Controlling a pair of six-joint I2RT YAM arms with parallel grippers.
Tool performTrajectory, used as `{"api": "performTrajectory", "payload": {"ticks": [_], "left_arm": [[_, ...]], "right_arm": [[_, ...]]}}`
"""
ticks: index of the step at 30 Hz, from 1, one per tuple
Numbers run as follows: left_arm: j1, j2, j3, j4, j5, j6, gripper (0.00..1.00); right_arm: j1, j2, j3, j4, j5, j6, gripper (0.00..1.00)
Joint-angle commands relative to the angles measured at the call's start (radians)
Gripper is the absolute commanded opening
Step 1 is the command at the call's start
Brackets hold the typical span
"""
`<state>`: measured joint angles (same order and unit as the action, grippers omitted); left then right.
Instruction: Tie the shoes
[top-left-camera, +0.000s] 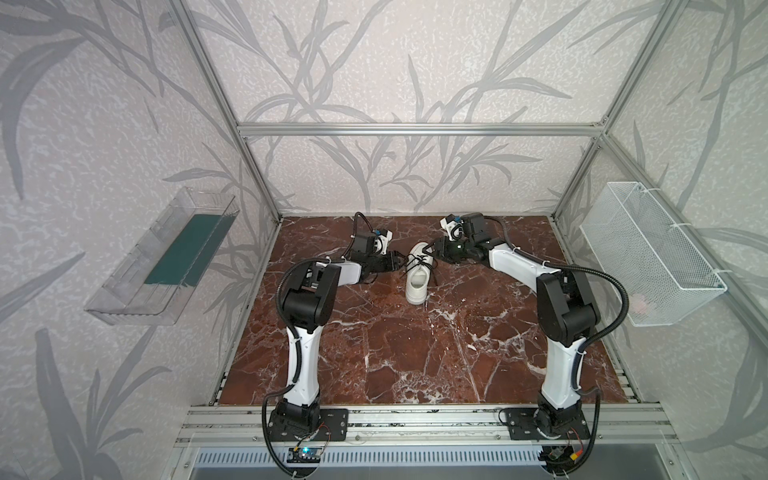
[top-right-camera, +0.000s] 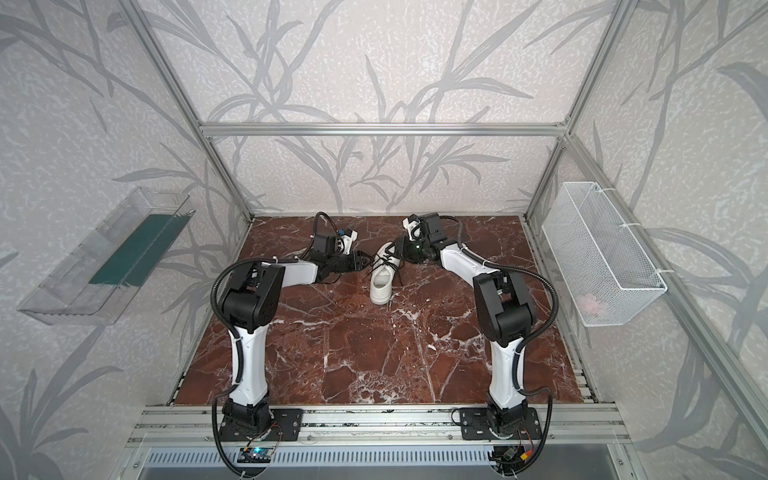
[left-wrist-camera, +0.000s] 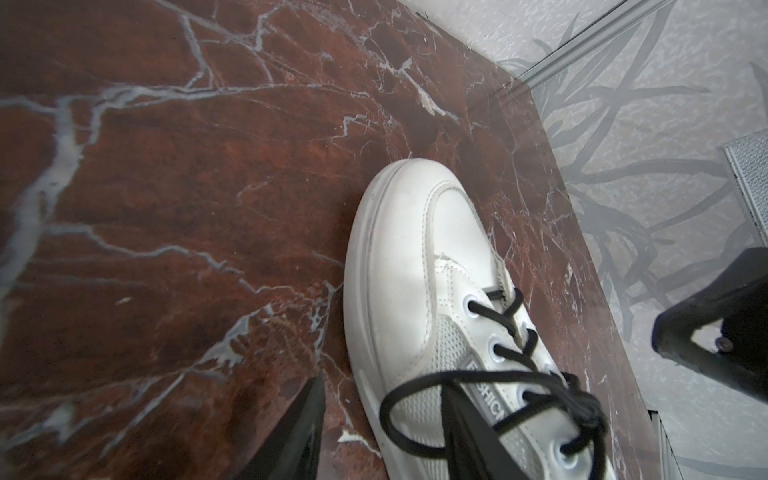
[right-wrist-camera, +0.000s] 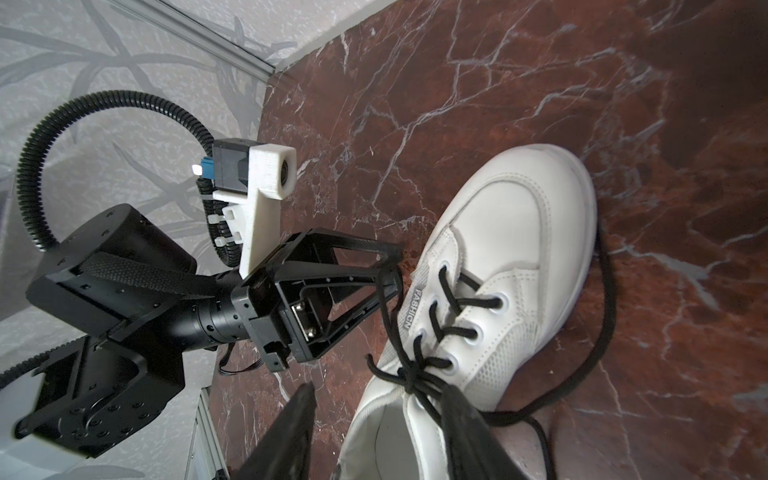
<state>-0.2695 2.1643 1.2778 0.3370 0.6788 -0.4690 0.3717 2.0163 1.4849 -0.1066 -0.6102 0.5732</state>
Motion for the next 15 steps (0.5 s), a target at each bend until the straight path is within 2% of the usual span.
{"api": "performTrajectory", "payload": {"ticks": [1, 10, 13, 15], "left_arm": [[-0.009, 0.026, -0.018, 0.113, -0.001, -0.079, 0.48], [-0.030, 0.025, -0.085, 0.238, -0.018, -0.157, 0.47], [-0.031, 0.034, -0.102, 0.301, -0.009, -0.196, 0.39], [-0.031, 0.029, -0.116, 0.337, -0.015, -0.207, 0.30]], "right_arm": [[0.014, 0.020, 0.046, -0.036, -0.006, -0.020, 0.50], [0.021, 0.031, 0.060, -0.045, -0.003, -0.028, 0.50], [0.022, 0.038, 0.069, -0.058, -0.008, -0.033, 0.50], [0.027, 0.039, 0.076, -0.082, 0.005, -0.052, 0.50]]}}
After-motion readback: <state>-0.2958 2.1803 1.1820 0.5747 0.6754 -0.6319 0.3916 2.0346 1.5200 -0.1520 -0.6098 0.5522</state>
